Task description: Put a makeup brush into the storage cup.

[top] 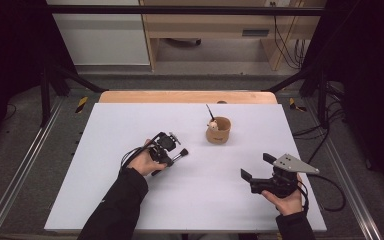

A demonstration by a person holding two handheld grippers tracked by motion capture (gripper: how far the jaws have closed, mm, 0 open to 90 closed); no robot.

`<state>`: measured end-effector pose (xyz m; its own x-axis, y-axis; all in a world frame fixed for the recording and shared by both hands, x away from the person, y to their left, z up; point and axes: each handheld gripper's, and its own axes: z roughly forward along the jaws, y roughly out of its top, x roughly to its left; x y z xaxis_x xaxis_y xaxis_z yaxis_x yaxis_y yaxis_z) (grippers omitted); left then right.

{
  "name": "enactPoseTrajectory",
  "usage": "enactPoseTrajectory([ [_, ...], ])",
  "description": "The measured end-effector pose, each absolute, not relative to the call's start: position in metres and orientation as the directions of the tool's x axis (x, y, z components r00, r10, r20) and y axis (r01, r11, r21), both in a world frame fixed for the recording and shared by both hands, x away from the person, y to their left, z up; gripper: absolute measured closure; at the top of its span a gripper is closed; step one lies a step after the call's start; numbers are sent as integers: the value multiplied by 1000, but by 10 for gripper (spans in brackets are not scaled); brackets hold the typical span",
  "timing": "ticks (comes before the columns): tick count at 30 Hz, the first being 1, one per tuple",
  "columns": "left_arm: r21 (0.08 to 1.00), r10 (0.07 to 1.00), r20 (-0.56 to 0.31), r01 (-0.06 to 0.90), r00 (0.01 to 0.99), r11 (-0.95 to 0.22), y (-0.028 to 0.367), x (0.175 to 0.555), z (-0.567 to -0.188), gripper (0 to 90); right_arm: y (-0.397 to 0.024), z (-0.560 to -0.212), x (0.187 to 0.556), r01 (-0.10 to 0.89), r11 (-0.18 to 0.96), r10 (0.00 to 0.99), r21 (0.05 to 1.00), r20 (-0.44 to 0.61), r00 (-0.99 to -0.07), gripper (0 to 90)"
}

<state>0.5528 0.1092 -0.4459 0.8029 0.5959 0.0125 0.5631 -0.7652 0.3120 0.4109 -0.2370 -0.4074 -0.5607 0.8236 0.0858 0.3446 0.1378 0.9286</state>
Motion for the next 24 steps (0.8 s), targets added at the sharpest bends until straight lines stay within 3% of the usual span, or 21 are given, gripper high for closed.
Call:
enactPoseTrajectory([
  [24,393,549,49,489,834,-779,113,541,-423,789,-237,-406,410,341,133,823,931,88,-561,42],
])
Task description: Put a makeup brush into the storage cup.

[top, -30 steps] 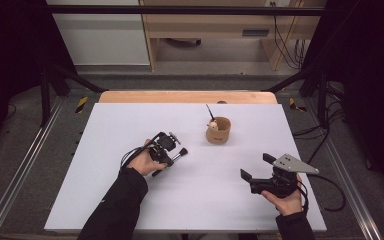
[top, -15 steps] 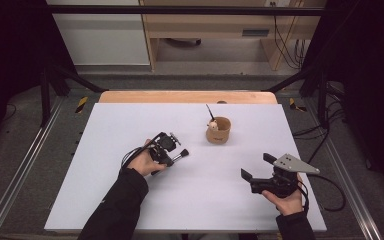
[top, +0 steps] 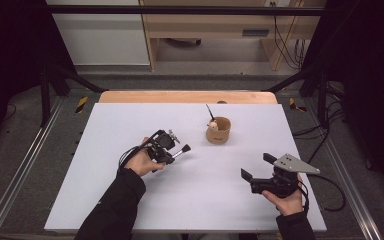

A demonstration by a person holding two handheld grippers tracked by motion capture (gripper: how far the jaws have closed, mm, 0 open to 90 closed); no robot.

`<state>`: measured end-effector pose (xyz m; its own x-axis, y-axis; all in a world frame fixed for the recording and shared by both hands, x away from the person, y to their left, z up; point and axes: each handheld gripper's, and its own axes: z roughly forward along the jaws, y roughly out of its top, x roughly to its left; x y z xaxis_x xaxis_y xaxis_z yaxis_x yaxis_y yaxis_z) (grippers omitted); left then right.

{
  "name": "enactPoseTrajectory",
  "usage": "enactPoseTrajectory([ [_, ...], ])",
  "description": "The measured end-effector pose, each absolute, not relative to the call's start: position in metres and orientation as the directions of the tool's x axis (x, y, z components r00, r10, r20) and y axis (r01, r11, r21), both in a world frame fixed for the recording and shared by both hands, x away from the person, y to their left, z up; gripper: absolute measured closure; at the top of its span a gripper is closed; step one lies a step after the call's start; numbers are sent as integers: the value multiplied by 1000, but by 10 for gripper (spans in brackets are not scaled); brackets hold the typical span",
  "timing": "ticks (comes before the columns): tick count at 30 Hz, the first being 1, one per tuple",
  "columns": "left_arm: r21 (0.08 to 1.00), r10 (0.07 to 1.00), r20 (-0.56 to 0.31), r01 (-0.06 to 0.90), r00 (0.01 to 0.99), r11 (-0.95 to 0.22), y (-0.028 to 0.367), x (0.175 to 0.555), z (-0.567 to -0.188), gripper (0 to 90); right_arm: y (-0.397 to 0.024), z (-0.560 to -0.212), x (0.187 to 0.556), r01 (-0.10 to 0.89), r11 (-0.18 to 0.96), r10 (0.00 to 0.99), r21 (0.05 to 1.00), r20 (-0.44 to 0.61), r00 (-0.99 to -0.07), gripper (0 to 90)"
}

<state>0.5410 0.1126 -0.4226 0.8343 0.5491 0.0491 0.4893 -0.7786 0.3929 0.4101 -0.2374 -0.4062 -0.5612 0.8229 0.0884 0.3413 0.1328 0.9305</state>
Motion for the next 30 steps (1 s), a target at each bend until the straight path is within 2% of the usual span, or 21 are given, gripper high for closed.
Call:
enactPoseTrajectory([
  [6,409,543,57,476,838,-779,115,535,-416,789,-237,-406,410,344,130,824,930,92,-560,42],
  [14,474,544,69,452,836,-756,122,521,-404,789,-236,-405,410,345,125,822,930,97,-561,45],
  [30,639,612,67,437,788,-633,129,495,-392,788,-232,-403,412,353,81,815,932,142,-562,41],
])
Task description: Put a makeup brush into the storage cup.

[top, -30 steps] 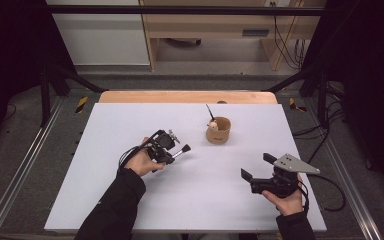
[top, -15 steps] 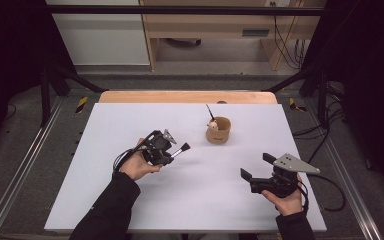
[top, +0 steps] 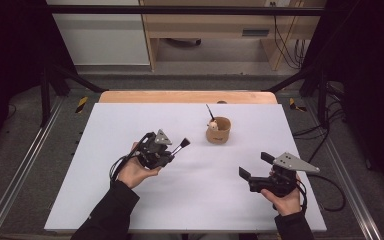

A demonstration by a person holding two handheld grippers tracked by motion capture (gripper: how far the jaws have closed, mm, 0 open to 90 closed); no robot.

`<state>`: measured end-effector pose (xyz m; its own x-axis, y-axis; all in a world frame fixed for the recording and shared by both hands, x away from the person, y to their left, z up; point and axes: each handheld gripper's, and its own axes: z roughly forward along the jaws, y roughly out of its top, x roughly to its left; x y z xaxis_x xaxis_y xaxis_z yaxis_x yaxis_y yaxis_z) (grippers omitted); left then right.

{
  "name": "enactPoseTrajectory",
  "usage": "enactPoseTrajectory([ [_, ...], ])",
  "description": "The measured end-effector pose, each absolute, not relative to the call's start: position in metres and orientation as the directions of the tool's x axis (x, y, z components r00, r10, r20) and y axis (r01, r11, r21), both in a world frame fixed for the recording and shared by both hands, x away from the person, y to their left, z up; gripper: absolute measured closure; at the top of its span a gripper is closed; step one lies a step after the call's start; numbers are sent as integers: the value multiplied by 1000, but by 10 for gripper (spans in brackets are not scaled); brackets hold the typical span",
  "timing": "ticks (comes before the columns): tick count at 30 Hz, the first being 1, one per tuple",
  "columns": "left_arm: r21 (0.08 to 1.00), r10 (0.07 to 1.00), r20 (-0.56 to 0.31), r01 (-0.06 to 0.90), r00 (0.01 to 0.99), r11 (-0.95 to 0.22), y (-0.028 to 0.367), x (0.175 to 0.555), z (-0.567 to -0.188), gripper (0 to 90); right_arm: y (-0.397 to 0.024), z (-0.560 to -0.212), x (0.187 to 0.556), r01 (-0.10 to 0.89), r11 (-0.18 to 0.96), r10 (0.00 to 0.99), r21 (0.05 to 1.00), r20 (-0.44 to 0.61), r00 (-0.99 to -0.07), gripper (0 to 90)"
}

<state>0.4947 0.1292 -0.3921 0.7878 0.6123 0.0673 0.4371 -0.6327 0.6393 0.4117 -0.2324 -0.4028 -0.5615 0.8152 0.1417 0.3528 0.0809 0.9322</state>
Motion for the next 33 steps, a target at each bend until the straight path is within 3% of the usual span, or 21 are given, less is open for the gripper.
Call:
enactPoseTrajectory([
  [33,840,723,-24,406,690,-359,132,455,-389,788,-219,-383,418,347,13,819,938,190,-542,43],
])
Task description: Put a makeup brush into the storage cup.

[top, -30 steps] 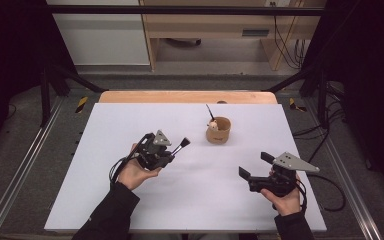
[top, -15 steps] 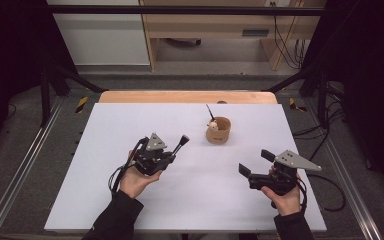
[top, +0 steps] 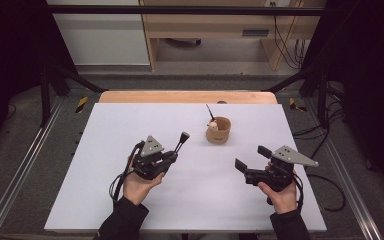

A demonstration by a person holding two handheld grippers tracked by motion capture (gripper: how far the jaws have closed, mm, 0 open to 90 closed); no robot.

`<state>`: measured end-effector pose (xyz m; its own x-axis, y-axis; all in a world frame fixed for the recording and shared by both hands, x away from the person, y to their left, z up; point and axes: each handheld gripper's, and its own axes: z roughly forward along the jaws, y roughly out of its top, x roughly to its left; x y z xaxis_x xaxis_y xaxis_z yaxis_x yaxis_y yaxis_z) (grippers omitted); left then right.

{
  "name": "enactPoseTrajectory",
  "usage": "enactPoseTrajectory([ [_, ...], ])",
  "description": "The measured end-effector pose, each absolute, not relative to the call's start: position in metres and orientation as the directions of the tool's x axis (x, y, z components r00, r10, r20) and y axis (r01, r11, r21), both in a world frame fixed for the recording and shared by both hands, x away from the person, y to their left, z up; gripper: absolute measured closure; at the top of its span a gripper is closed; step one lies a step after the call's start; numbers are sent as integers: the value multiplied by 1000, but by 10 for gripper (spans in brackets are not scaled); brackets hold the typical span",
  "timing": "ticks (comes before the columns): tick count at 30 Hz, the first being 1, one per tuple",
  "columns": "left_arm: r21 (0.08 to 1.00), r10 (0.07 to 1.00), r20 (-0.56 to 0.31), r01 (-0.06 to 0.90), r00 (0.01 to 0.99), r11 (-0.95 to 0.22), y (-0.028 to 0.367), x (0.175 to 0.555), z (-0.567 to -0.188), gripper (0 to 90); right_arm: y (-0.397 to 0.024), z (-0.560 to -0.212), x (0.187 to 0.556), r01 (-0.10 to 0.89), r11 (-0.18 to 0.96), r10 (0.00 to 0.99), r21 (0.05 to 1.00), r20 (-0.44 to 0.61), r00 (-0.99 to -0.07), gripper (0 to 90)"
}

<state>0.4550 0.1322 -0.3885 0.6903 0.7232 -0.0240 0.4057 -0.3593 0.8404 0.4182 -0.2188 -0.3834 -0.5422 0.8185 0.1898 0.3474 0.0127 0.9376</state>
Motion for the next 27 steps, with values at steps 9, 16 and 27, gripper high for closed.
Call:
enactPoseTrajectory([
  [9,853,735,-40,407,677,-328,128,449,-391,788,-203,-375,423,347,-15,803,938,218,-555,53],
  [16,854,746,-56,419,664,-309,124,447,-399,788,-191,-373,427,362,-35,795,931,245,-555,60],
  [27,865,750,-82,420,656,-273,118,443,-403,788,-176,-373,432,382,-59,774,922,284,-565,73],
])
